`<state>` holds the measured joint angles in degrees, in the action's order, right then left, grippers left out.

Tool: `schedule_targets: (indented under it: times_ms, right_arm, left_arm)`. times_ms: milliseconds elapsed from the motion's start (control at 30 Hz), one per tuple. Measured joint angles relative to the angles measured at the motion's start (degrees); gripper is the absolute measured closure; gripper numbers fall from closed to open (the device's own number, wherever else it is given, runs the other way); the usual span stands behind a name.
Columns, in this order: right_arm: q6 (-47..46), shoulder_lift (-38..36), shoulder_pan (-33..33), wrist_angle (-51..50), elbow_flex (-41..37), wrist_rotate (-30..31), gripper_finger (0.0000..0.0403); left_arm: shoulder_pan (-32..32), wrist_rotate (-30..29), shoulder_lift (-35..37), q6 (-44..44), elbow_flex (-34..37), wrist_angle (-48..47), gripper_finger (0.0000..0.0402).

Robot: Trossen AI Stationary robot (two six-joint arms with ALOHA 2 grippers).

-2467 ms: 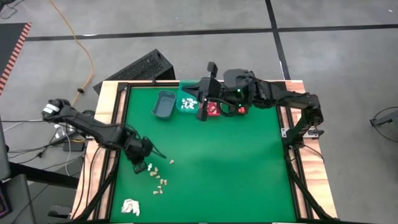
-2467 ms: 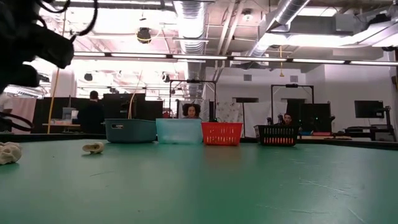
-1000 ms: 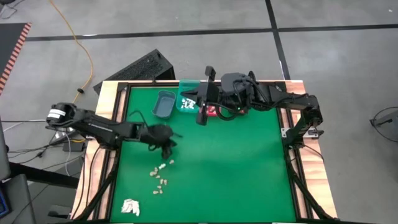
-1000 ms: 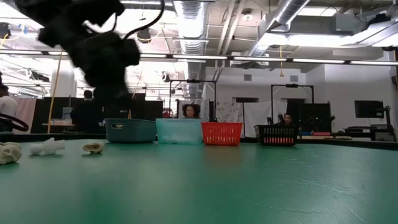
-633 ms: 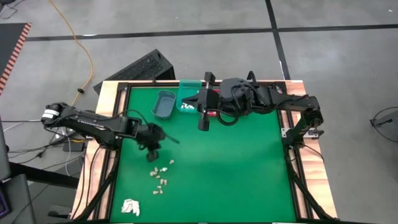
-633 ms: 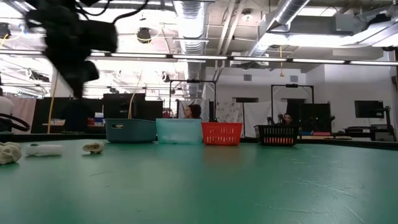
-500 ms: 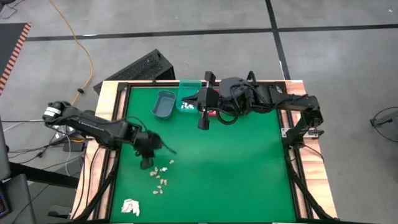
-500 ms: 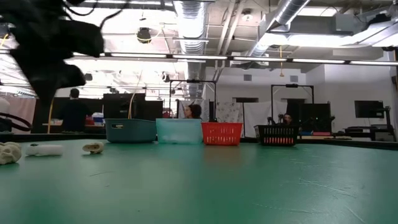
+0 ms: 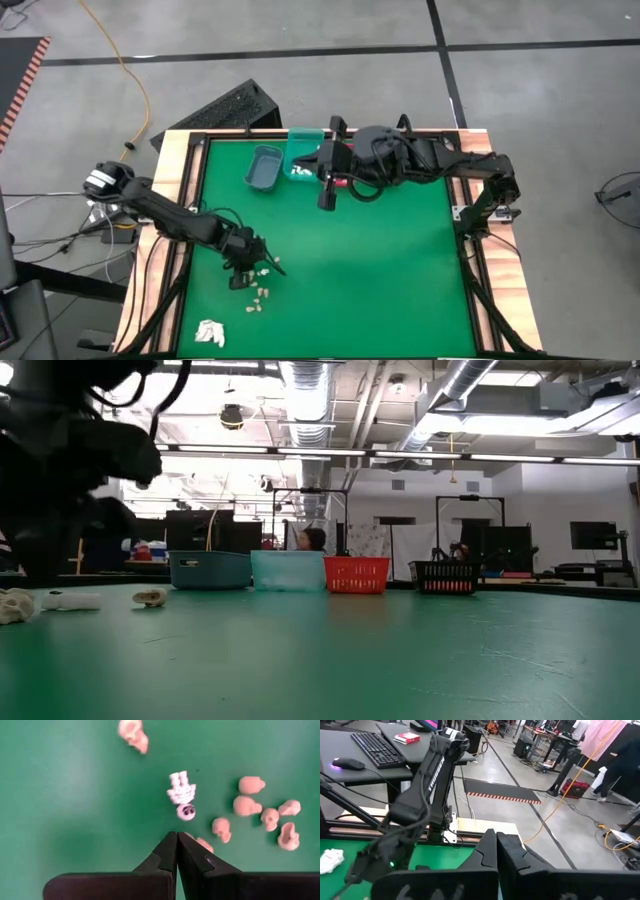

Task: Sort Halloween decoration
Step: Put the white skeleton toy into the light blue bin

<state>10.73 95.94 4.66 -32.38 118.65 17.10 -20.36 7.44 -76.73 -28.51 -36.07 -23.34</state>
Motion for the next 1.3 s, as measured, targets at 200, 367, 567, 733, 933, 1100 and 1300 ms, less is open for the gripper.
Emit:
schedule_targets:
  times_ms: [200,367,567,733,933,1100,1300]
  right_arm:
    - [-0.2,0.0,1.1,-0.2,0.0,0.0,0.0388]
    - [-0.2,0.0,1.8,-0.2,0.0,0.0,0.0388]
    - [-0.2,0.0,2.2,-0.2,0.0,0.0,0.0388]
    - [-0.2,0.0,2.2,-0.2,0.0,0.0,0.0388]
    - [0.1,0.0,2.5,-0.7,0.0,0.0,0.0388]
    - [0.1,0.0,2.4,-0.7,0.0,0.0,0.0388]
    - [0.3,0.0,2.3,-0.7,0.0,0.1,0.0388]
  left_arm:
    - [0.0,2.8,-3.6,0.6,0.0,4.5,0.0401]
    - [1.6,2.1,-4.0,5.0,0.0,8.5,0.0401]
    - [6.0,-0.4,-4.0,13.5,0.0,20.8,0.0401]
    - [8.4,0.6,-3.6,15.9,-1.3,23.8,0.0401]
    - [6.4,-5.7,0.6,16.8,-4.0,1.4,0.0401]
    - [1.4,-1.6,0.7,16.2,-3.5,-3.4,0.0401]
    - [-0.9,-2.2,0.7,12.9,0.5,4.6,0.0401]
